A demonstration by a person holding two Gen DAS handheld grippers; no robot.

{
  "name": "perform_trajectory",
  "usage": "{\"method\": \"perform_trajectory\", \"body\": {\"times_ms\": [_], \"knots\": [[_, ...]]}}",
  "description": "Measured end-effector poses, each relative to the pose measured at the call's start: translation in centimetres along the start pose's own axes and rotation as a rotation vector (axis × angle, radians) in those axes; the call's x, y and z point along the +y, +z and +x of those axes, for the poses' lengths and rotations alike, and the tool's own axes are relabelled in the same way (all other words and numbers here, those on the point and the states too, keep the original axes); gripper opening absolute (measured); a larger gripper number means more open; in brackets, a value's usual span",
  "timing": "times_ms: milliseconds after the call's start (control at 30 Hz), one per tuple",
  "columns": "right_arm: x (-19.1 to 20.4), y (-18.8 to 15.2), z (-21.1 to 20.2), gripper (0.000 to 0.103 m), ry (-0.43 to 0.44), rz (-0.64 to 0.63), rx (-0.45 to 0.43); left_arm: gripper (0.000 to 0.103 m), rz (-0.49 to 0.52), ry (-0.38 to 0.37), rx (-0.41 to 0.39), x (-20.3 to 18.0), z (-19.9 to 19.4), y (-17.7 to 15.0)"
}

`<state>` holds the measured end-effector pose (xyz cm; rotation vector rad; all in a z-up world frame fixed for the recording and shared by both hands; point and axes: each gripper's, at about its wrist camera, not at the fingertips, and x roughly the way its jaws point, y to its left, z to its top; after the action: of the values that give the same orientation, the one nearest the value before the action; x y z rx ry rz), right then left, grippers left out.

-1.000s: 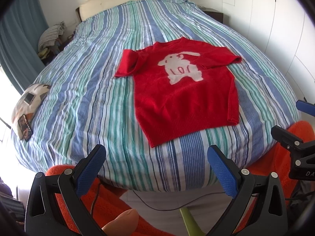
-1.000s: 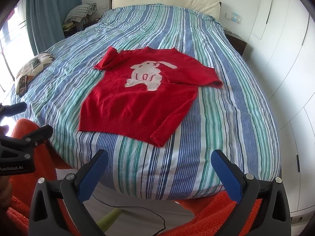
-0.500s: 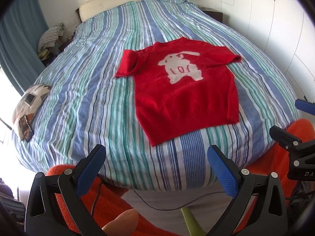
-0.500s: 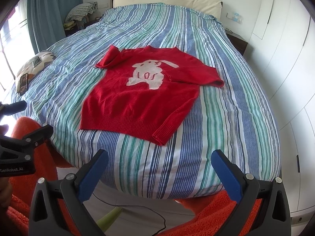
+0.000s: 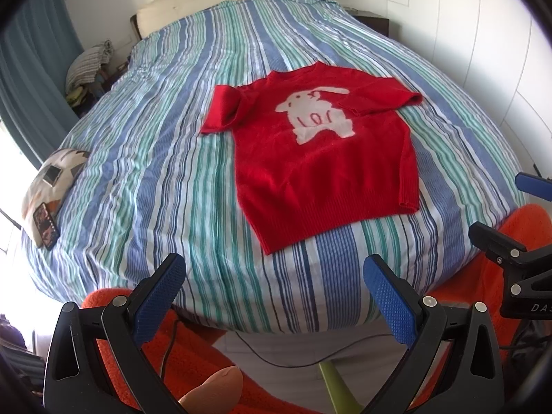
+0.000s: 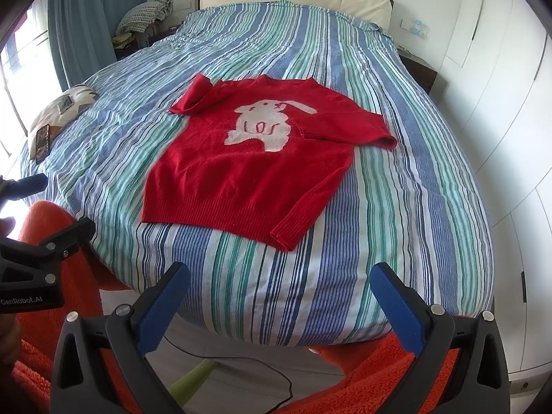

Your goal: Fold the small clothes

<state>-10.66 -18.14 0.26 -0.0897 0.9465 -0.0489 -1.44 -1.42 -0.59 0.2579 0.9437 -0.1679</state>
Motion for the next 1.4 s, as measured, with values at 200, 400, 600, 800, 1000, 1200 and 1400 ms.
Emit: {"method": "perform_trajectory", "body": {"times_ms": [200, 400, 600, 800, 1000, 1200, 1400], "knots": [[0.05, 0.03, 0.18, 0.103, 0.002, 0.000, 0.007, 0.103, 0.009, 0.000, 0.006, -0.11, 0.23, -0.40], [0.06, -0.06, 0.30, 0.103, 0.002, 0.000, 0.010, 0.103, 0.014, 0.001, 0.010, -0.21, 0.29, -0.37], [0.12, -0.02, 0.32, 0.103, 0.002, 0.000, 0.010, 0.103, 0.014, 0.002, 0.011, -0.30, 0.31, -0.32], [0.15, -0.04, 0.37, 0.103, 0.001, -0.001, 0.011, 0.103, 0.014, 0.003, 0.011, -0.33, 0.37, -0.32], [0.17, 0.01, 0.40, 0.103, 0.001, -0.001, 0.012, 0.103, 0.016, 0.003, 0.012, -0.34, 0.38, -0.25], [0.33, -0.44, 0.65, 0.103, 0.003, -0.004, 0.013, 0.103, 0.015, 0.002, 0.016, -0.32, 0.50, -0.37], [0.47, -0.43, 0.87, 0.103, 0.004, -0.004, 0.024, 0.103, 0.014, 0.000, 0.019, -0.27, 0.67, -0.57]]}}
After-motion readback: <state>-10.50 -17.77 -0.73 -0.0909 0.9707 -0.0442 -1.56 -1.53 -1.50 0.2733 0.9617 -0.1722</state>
